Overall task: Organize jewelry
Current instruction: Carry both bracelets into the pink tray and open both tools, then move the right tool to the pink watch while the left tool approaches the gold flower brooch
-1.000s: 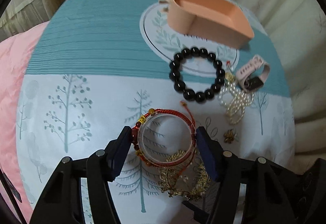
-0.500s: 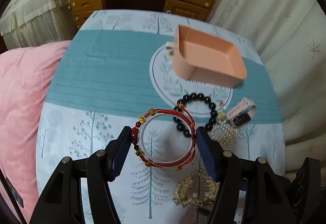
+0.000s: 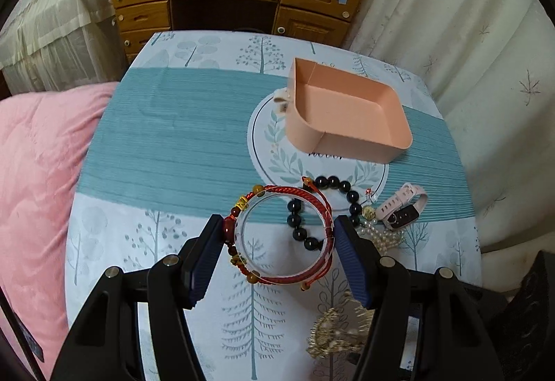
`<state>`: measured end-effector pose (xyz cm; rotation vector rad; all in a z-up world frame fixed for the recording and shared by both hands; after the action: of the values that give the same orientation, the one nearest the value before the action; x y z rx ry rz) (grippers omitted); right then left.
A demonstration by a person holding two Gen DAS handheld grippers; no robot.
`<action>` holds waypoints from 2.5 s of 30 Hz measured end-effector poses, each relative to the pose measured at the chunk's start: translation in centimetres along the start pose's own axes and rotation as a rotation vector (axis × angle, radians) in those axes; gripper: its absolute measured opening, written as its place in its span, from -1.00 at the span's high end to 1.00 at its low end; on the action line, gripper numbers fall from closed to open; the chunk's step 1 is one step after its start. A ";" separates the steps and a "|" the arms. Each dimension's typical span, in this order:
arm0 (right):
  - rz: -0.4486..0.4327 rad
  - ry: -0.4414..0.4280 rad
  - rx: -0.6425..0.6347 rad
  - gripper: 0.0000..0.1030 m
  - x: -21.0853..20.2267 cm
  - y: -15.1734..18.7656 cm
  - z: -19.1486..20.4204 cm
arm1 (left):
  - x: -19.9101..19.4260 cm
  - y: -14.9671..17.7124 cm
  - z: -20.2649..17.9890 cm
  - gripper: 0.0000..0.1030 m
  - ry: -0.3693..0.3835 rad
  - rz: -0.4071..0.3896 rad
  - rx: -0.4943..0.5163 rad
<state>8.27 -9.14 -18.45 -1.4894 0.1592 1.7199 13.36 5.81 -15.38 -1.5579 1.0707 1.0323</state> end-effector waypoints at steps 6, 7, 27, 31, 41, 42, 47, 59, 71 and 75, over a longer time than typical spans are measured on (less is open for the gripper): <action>-0.059 0.038 -0.001 0.04 -2.8 -3.1 -1.6 | -1.1 -3.4 -1.3 -0.22 0.008 -0.059 0.068; -0.083 0.039 0.004 0.04 -3.4 -3.8 -2.2 | -1.2 -4.1 -1.6 -0.22 0.013 -0.068 0.078; -0.253 0.186 0.228 0.02 -4.9 -11.9 -15.9 | 1.3 -14.6 -8.0 -0.22 0.100 -0.198 0.103; -0.177 0.132 0.274 -0.04 -3.4 -11.3 -17.6 | 2.4 -14.8 -7.6 -0.73 0.063 -0.188 0.071; -0.168 0.138 0.350 -0.48 -4.1 -9.3 -19.2 | 2.8 -12.7 -5.9 -0.78 0.007 -0.165 0.047; -0.163 0.131 0.366 -0.52 -4.1 -8.9 -19.4 | 3.0 -12.2 -5.7 -0.78 0.013 -0.158 0.039; -0.129 0.068 0.471 -0.59 -3.7 -6.4 -20.2 | 4.4 -8.4 -4.9 -0.78 0.046 -0.091 0.005; -0.007 -0.161 0.853 -0.65 0.1 1.8 -19.7 | 7.4 2.8 -6.4 -0.78 0.108 0.103 0.001; 0.002 -0.168 0.903 -0.05 1.8 3.1 -19.0 | 9.4 8.7 -10.2 -0.27 0.075 0.142 0.121; 0.014 -0.169 0.898 0.65 2.5 3.1 -19.2 | 9.6 8.7 -10.7 -0.01 0.058 0.127 0.156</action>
<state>20.99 -21.06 -27.35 -0.6752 0.7419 1.4616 8.83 -7.59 -24.51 -1.4162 1.2731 0.9688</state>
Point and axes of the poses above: each gripper's, at about its wrist camera, not at the fingertips, and x roughly the way its jaws point, z to its left, y to its underside, the point moved 8 cm from there along x, roughly the way its jaws point, and after that the axes turned 12 degrees about z, right-handed, at the moved point
